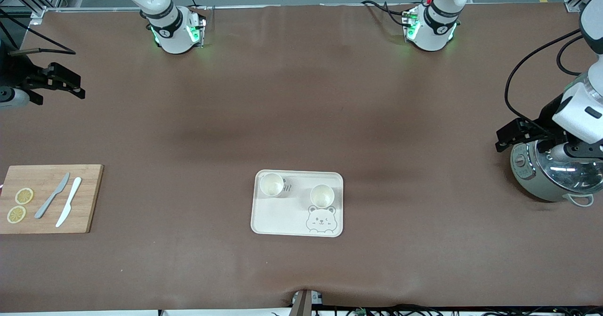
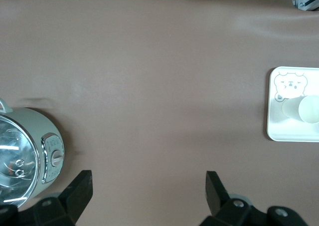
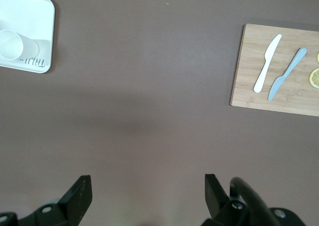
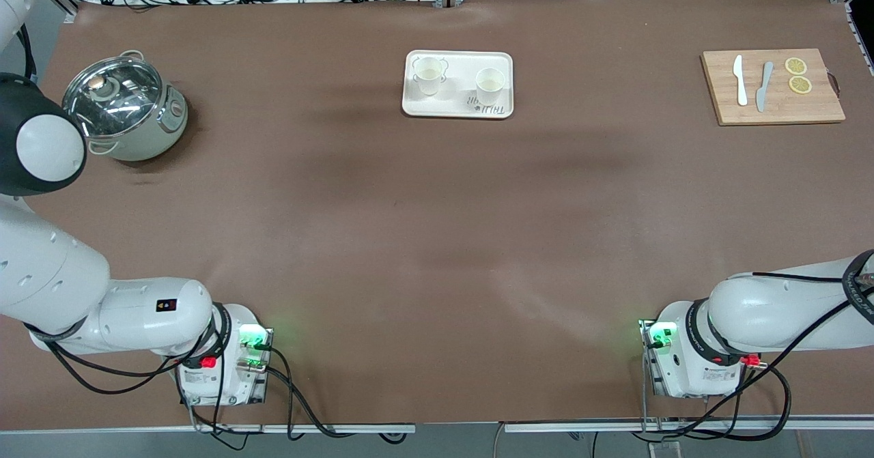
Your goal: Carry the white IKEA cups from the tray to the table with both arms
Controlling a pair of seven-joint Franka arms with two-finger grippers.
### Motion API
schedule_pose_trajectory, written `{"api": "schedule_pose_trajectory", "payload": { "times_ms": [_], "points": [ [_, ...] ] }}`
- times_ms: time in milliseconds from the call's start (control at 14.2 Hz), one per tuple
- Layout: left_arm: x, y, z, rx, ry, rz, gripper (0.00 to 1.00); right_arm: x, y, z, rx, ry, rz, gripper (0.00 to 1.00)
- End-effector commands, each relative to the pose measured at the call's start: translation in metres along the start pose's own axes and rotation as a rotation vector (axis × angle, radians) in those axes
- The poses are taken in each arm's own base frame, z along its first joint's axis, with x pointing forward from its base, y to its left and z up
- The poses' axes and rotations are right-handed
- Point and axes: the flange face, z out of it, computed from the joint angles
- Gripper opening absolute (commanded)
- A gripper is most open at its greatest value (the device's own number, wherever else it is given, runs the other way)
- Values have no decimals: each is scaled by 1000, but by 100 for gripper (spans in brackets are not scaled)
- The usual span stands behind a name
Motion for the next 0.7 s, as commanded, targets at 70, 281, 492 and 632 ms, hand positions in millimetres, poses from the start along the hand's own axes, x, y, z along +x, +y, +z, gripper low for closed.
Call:
{"api": "schedule_pose_trajectory", "payload": {
  "times_ms": [70,281,492,632],
  "points": [
    [0,7,-4,-23,-7,-4,100,-7,1,-2,5,3,-6,100],
    [1,3,-4,-24,-6,-16,100,-7,1,-2,5,3,-6,100],
    [1,2,-5,-25,-4,-17,100,-7,1,-2,6,2,-7,100],
    [0,9,-5,-24,-5,-12,100,-7,0,-2,4,3,-8,100]
  ]
}}
